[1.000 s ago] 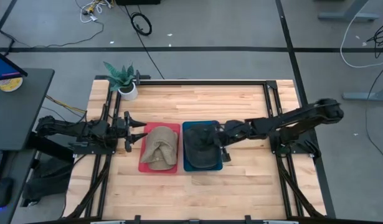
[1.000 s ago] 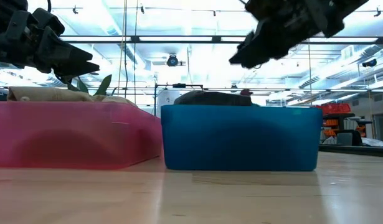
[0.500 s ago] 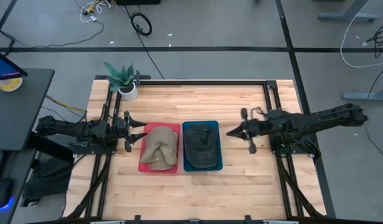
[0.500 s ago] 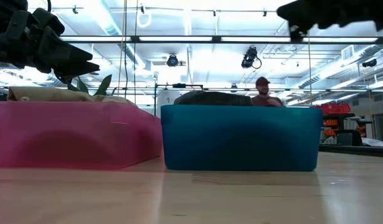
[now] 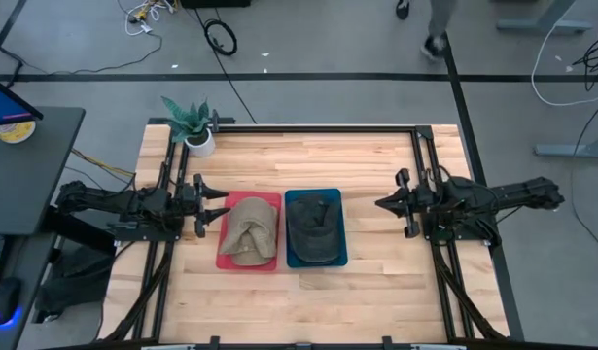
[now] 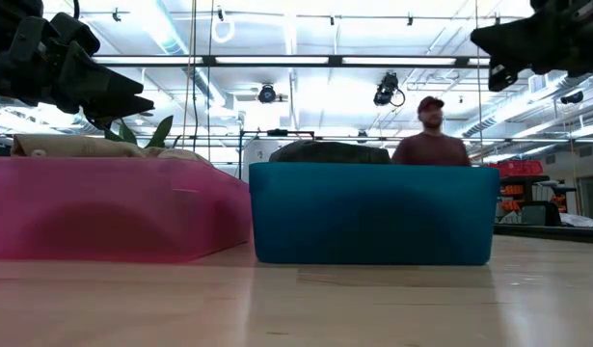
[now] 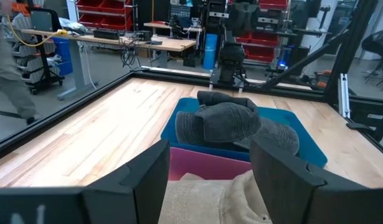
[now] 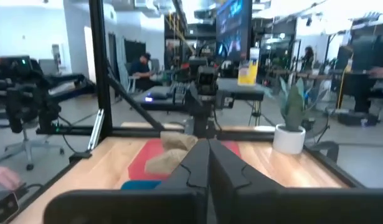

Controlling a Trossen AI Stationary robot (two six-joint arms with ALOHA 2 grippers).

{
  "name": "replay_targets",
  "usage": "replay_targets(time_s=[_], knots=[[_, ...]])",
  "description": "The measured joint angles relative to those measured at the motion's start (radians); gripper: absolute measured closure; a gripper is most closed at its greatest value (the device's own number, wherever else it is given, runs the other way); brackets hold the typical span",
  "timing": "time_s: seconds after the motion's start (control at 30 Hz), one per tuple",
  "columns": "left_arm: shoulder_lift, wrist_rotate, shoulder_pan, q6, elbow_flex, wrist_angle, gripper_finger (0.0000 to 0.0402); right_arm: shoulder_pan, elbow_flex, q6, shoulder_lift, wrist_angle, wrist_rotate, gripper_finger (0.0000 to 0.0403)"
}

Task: Pick & Place hat
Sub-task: Return to Home Position

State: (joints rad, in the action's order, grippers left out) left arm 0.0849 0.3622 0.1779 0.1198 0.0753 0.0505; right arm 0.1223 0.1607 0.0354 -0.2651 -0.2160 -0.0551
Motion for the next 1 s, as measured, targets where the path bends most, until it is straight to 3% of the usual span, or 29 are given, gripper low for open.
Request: replay_targets(time_s=[0.43,0.7,1.0], knots=[[0.000,0.000,0.000,0.000,0.000,0.000,0.0177,0.000,-0.147,0.033,0.200,-0.060,-0.012,0.0394],[0.000,0.000,0.000,0.000,0.000,0.000,0.0177,0.000,-0.145,0.054,0.209,-0.027,-0.011,0.0394],[0.000,0.000,0.000,0.000,0.000,0.000,0.0177,0.000,-0.145,0.105,0.209,0.143,-0.007,0.0394]])
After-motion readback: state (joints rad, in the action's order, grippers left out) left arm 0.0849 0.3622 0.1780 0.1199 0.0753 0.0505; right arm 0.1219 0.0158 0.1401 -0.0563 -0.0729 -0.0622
